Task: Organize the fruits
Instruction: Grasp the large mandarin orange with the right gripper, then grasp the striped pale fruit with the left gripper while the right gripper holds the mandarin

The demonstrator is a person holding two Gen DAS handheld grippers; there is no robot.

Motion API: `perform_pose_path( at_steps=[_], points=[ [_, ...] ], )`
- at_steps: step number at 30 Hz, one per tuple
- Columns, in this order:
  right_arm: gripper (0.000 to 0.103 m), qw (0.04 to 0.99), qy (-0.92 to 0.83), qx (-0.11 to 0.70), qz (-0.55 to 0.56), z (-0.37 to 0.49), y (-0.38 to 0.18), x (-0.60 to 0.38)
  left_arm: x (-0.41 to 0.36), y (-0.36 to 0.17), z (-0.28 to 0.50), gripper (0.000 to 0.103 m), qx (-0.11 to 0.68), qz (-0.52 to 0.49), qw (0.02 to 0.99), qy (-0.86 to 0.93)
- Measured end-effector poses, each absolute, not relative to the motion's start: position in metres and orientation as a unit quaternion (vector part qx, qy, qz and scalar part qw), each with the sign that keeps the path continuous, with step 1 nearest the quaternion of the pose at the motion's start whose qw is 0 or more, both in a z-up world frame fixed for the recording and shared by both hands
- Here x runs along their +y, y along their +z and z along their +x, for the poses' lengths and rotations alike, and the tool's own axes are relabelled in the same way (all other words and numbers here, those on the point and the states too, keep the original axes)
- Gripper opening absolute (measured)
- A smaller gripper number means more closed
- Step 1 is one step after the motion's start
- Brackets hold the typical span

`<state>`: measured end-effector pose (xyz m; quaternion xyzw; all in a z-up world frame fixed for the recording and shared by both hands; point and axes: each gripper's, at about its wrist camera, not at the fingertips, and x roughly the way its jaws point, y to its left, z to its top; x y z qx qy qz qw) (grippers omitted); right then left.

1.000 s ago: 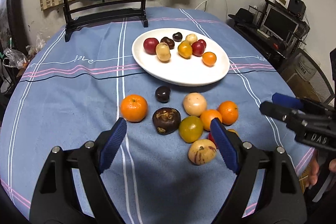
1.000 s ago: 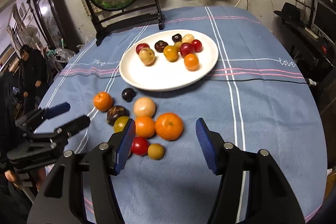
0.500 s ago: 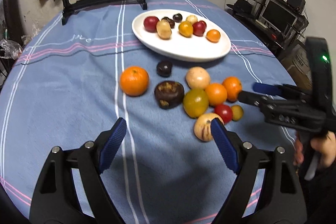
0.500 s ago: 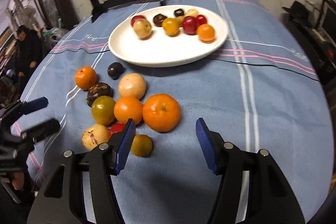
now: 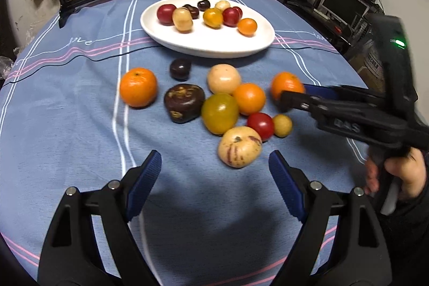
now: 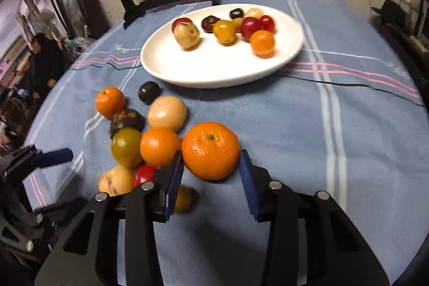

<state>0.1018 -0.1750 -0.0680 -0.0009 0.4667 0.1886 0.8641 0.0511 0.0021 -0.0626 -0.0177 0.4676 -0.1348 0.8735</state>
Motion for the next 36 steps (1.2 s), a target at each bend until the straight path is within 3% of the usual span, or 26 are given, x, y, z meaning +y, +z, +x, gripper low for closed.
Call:
perform_pose_path(
  at_steps=[8,11,18,20,28,29,30,32,36],
  points=[
    [0.044,0.852,0.171,0.495,-0.001,0.055,-0.080,-0.203,-0.014,-0.083,0.069,0.082,0.491,-0.030,0.857,-0.152],
    [0.047,0.851,0.175,0.494,0.002,0.057,-0.082,-0.203,-0.018,-0.090,0.076,0.072,0.498,-0.039,0.851,-0.161],
    [0.051,0.853,0.184,0.489,0.001,0.064,-0.089,-0.199,-0.022,-0.092,0.080,0.062,0.485,-0.042,0.858,-0.163],
    [0.046,0.851,0.187,0.490,-0.001,0.063,-0.088,-0.197,-0.025,-0.092,0.080,0.062,0.483,-0.030,0.860,-0.161],
    [0.046,0.851,0.178,0.494,0.000,0.059,-0.087,-0.198,-0.035,-0.094,0.073,0.062,0.473,0.014,0.867,-0.155],
    [0.046,0.852,0.176,0.494,0.003,0.059,-0.086,-0.199,-0.034,-0.094,0.073,0.059,0.471,0.014,0.869,-0.153],
    [0.046,0.853,0.175,0.492,0.006,0.058,-0.085,-0.199,-0.033,-0.093,0.073,0.048,0.468,0.016,0.871,-0.148],
    [0.046,0.855,0.175,0.488,0.011,0.056,-0.081,-0.200,-0.027,-0.092,0.073,0.041,0.464,0.007,0.872,-0.158],
    [0.046,0.860,0.171,0.481,0.013,0.053,-0.074,-0.202,-0.021,-0.088,0.070,0.040,0.463,-0.010,0.873,-0.154]
  ],
)
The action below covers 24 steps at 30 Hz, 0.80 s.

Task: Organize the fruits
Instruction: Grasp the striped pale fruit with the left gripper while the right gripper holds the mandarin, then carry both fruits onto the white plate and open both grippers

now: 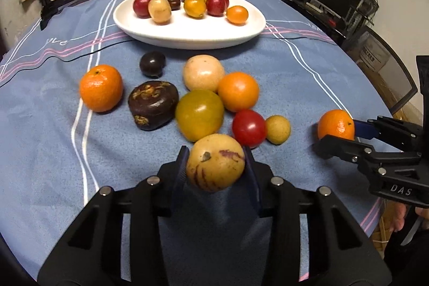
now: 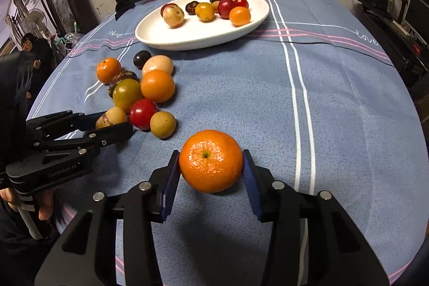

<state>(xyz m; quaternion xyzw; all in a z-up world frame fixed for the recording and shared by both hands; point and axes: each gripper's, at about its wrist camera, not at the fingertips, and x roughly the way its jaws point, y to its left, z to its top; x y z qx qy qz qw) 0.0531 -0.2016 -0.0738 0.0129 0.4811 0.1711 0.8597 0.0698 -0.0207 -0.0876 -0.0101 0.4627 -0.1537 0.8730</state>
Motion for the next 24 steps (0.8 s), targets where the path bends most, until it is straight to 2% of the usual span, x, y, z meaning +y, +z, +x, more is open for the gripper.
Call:
perform_pose_path(
  at_steps=[15,24],
  points=[
    [0.046,0.871,0.184,0.455,-0.002,0.057,-0.046,-0.182,0.004,-0.048,0.054,0.040,0.431,-0.039,0.888,-0.152],
    [0.046,0.861,0.217,0.460,-0.018,0.096,-0.032,-0.168,0.013,-0.008,0.092,0.041,0.421,-0.030,0.893,-0.156]
  ],
)
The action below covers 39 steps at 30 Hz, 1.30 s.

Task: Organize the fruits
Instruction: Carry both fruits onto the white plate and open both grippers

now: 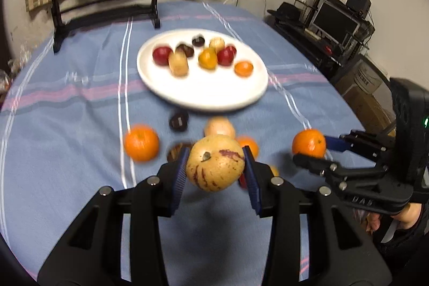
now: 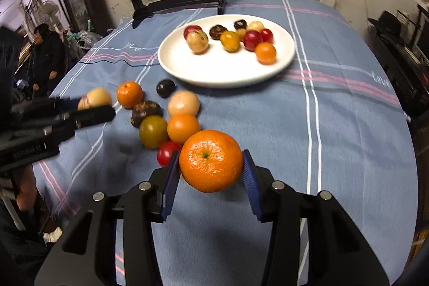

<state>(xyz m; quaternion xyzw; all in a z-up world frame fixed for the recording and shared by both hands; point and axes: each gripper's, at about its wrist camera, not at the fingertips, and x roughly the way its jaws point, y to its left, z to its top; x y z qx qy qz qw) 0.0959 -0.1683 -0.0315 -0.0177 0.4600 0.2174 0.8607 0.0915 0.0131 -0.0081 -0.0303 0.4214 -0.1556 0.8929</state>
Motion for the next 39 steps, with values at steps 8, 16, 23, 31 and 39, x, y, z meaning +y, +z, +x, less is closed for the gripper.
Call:
perform_pose_path(
  at_steps=[8,16,23,31,39],
  points=[
    [0.046,0.853,0.234,0.462,-0.056,0.190,-0.023,-0.136,0.010,0.015,0.208,0.041,0.429,-0.031,0.892,-0.135],
    [0.046,0.850,0.218,0.477,-0.047,0.264,-0.050,-0.128,-0.014,-0.009,0.314,0.041,0.467,-0.049,0.872,-0.139],
    [0.046,0.847,0.216,0.485,-0.029,0.287,-0.065,-0.135,-0.024,-0.032,0.349,0.041,0.490,-0.053,0.858,-0.145],
    [0.068,0.875,0.172,0.449,-0.052,0.274,-0.041,-0.147,-0.004,-0.016,0.341,0.071,0.475,-0.080,0.867,-0.125],
    [0.096,0.887,0.172,0.426,-0.038,0.186,-0.003,-0.164,0.014,0.019,0.230,0.093,0.435,-0.062,0.893,-0.101]
  ],
)
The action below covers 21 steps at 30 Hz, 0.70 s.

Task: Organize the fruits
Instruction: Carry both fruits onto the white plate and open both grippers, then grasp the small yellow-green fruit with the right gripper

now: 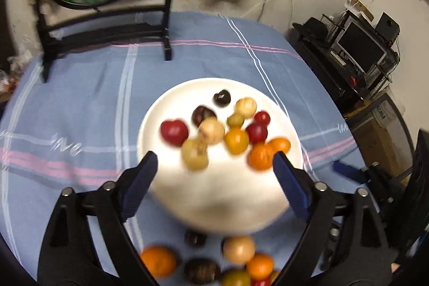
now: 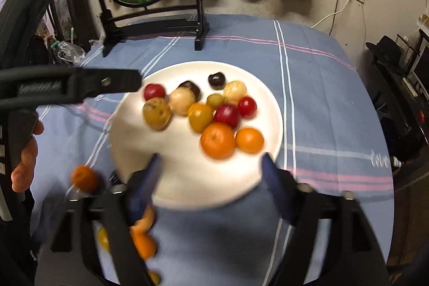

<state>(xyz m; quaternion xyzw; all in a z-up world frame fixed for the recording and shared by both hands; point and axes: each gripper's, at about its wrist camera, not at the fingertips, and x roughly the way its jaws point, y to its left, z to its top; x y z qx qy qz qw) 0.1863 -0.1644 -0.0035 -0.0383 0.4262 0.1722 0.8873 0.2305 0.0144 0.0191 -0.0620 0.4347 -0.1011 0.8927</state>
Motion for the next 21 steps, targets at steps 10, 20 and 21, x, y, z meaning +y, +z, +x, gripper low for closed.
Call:
perform_pose_path(
  at_steps=[10,20,21],
  points=[
    [0.097,0.897,0.151,0.415,-0.005,0.101,0.000,-0.166,0.028,-0.003,0.104,0.094,0.427,-0.056,0.900,-0.061],
    [0.097,0.898,0.155,0.411,-0.004,0.084,0.012,-0.158,0.036,-0.006,0.077,0.094,0.425,-0.055,0.902,-0.051],
    [0.097,0.898,0.156,0.411,-0.005,0.082,0.013,-0.157,0.036,-0.005,0.075,0.094,0.424,-0.055,0.902,-0.052]
  ],
)
